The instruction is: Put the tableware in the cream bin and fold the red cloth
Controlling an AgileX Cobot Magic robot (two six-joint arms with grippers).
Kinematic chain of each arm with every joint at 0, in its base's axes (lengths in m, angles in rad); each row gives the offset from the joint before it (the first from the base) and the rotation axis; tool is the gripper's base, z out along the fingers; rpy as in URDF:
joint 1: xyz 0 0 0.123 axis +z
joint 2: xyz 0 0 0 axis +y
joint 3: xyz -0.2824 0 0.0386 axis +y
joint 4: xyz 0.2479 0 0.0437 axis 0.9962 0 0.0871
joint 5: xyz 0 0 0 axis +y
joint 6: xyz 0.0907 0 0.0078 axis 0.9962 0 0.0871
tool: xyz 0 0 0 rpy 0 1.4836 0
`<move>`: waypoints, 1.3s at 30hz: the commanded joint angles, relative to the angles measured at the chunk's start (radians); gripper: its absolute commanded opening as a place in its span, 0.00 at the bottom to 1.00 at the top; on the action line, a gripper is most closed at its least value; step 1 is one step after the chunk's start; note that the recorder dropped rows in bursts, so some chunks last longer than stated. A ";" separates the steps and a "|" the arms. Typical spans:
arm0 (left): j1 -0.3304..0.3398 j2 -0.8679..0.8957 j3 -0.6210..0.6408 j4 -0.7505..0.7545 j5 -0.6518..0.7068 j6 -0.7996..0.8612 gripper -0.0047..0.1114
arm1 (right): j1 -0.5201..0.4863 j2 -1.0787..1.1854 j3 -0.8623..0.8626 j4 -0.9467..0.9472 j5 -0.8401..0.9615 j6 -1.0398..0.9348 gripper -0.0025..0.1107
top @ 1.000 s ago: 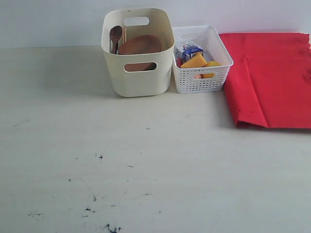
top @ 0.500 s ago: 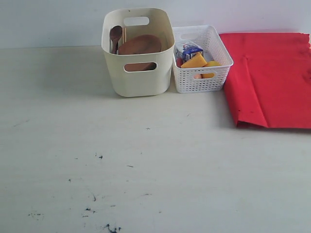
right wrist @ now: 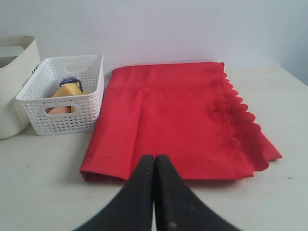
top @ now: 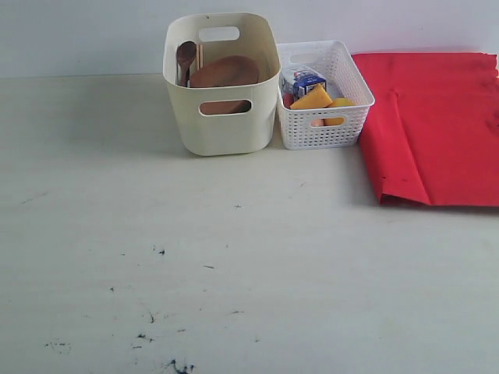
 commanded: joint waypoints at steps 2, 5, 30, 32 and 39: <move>0.005 -0.006 0.003 -0.010 -0.003 0.002 0.04 | -0.001 -0.064 0.077 -0.031 -0.021 0.005 0.02; 0.005 -0.006 0.003 -0.010 -0.003 0.002 0.04 | -0.001 -0.064 0.097 -0.031 -0.028 0.000 0.02; 0.005 -0.006 0.003 -0.004 -0.003 0.002 0.04 | -0.001 -0.064 0.111 -0.031 -0.079 0.054 0.02; 0.005 -0.006 0.003 -0.004 -0.003 0.002 0.04 | -0.001 -0.064 0.111 -0.024 -0.079 0.054 0.02; 0.005 -0.006 0.003 -0.004 -0.003 0.002 0.04 | -0.001 -0.064 0.111 -0.024 -0.079 0.054 0.02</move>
